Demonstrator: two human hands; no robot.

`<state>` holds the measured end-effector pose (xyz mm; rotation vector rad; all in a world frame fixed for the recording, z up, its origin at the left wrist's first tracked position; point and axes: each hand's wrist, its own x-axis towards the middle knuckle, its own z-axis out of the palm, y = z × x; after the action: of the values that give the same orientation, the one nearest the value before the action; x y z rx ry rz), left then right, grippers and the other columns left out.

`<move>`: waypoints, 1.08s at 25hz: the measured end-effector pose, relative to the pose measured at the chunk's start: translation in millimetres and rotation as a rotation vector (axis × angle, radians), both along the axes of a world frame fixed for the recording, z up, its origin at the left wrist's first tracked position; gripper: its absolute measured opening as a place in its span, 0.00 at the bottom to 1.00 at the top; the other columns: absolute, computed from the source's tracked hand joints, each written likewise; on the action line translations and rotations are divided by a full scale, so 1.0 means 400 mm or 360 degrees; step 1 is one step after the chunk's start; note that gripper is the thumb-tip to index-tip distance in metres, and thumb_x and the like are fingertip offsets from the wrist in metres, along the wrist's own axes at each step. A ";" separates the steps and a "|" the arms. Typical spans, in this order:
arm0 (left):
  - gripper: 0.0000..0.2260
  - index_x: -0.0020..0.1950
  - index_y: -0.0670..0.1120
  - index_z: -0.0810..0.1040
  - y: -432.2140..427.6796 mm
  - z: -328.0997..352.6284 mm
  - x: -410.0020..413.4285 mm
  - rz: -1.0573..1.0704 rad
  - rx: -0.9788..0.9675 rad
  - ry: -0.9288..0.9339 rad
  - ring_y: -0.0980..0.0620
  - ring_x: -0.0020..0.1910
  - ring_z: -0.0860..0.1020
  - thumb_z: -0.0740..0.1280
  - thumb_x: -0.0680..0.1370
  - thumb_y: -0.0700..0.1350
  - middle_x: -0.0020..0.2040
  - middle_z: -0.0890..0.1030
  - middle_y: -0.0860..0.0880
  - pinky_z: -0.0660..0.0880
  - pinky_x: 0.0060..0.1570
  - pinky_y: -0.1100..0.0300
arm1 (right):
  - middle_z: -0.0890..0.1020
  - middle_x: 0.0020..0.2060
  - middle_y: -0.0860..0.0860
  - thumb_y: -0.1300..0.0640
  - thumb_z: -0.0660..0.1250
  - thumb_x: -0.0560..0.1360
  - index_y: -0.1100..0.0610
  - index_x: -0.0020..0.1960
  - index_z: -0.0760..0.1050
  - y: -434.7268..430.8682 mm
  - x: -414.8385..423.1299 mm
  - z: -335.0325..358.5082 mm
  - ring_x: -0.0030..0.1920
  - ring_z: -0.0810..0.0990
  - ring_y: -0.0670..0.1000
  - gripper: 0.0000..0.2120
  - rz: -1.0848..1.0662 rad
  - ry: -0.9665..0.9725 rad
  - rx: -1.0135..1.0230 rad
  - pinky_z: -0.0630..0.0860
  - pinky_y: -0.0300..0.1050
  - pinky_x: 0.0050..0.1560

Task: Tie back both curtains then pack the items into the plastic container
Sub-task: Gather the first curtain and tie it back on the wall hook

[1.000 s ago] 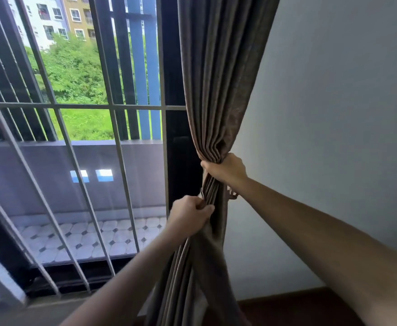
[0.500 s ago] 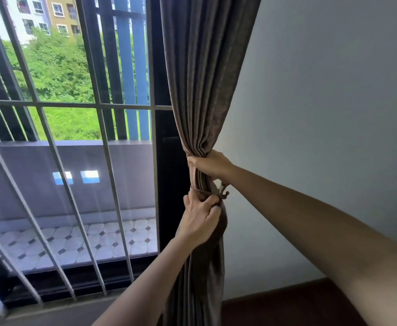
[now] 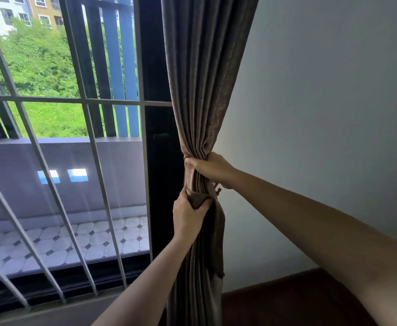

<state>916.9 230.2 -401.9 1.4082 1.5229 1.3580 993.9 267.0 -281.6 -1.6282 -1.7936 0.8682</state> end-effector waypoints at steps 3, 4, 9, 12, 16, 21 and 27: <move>0.24 0.61 0.46 0.72 0.010 0.010 0.006 0.0091 -0.0040 0.0050 0.54 0.47 0.76 0.72 0.69 0.54 0.50 0.78 0.51 0.69 0.40 0.69 | 0.79 0.50 0.51 0.42 0.64 0.71 0.47 0.45 0.70 0.012 -0.006 -0.005 0.54 0.78 0.55 0.10 -0.0009 0.0063 -0.0009 0.76 0.54 0.59; 0.25 0.61 0.46 0.72 0.011 0.014 0.014 0.0129 -0.0042 0.0067 0.55 0.47 0.76 0.72 0.69 0.55 0.49 0.78 0.52 0.70 0.40 0.68 | 0.79 0.50 0.51 0.41 0.64 0.71 0.47 0.45 0.71 0.017 -0.009 -0.008 0.54 0.78 0.55 0.11 -0.0019 0.0077 -0.0013 0.76 0.54 0.59; 0.25 0.56 0.43 0.72 0.015 0.031 0.064 0.0493 -0.0134 0.0152 0.50 0.48 0.77 0.71 0.68 0.58 0.48 0.79 0.49 0.77 0.49 0.55 | 0.81 0.53 0.52 0.39 0.64 0.68 0.49 0.54 0.73 0.026 -0.019 -0.020 0.54 0.79 0.54 0.19 -0.0054 0.0149 -0.0069 0.77 0.54 0.58; 0.18 0.51 0.43 0.74 0.019 0.030 0.076 0.0637 -0.0180 0.0261 0.48 0.44 0.80 0.70 0.71 0.55 0.46 0.82 0.46 0.76 0.44 0.56 | 0.82 0.49 0.52 0.44 0.67 0.70 0.51 0.47 0.75 0.017 0.005 -0.013 0.51 0.81 0.52 0.12 0.0071 0.0225 -0.0167 0.77 0.52 0.58; 0.16 0.50 0.41 0.75 0.029 0.028 0.061 0.0657 -0.0189 0.0346 0.45 0.44 0.80 0.67 0.74 0.53 0.45 0.82 0.45 0.69 0.39 0.58 | 0.79 0.55 0.53 0.70 0.62 0.73 0.62 0.63 0.71 0.015 0.109 -0.033 0.53 0.80 0.50 0.19 0.0482 0.0572 -0.0388 0.76 0.47 0.56; 0.14 0.49 0.42 0.75 0.030 0.023 0.055 0.0608 -0.0155 0.0320 0.48 0.40 0.77 0.68 0.73 0.52 0.43 0.81 0.46 0.71 0.40 0.57 | 0.77 0.50 0.52 0.54 0.68 0.74 0.53 0.68 0.67 0.001 0.205 -0.199 0.43 0.75 0.47 0.24 0.0074 -0.0222 -0.0372 0.73 0.39 0.43; 0.15 0.48 0.42 0.75 0.028 0.019 0.053 0.0616 -0.0123 0.0309 0.48 0.41 0.79 0.69 0.73 0.53 0.42 0.81 0.47 0.72 0.40 0.58 | 0.74 0.39 0.48 0.56 0.64 0.73 0.54 0.56 0.76 -0.001 0.209 -0.223 0.32 0.69 0.46 0.13 0.0215 0.0158 -0.0602 0.65 0.36 0.32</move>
<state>938.0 241.3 -394.3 1.2705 2.0351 1.3934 1077.4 266.6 -370.9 -1.6645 -1.7625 1.3947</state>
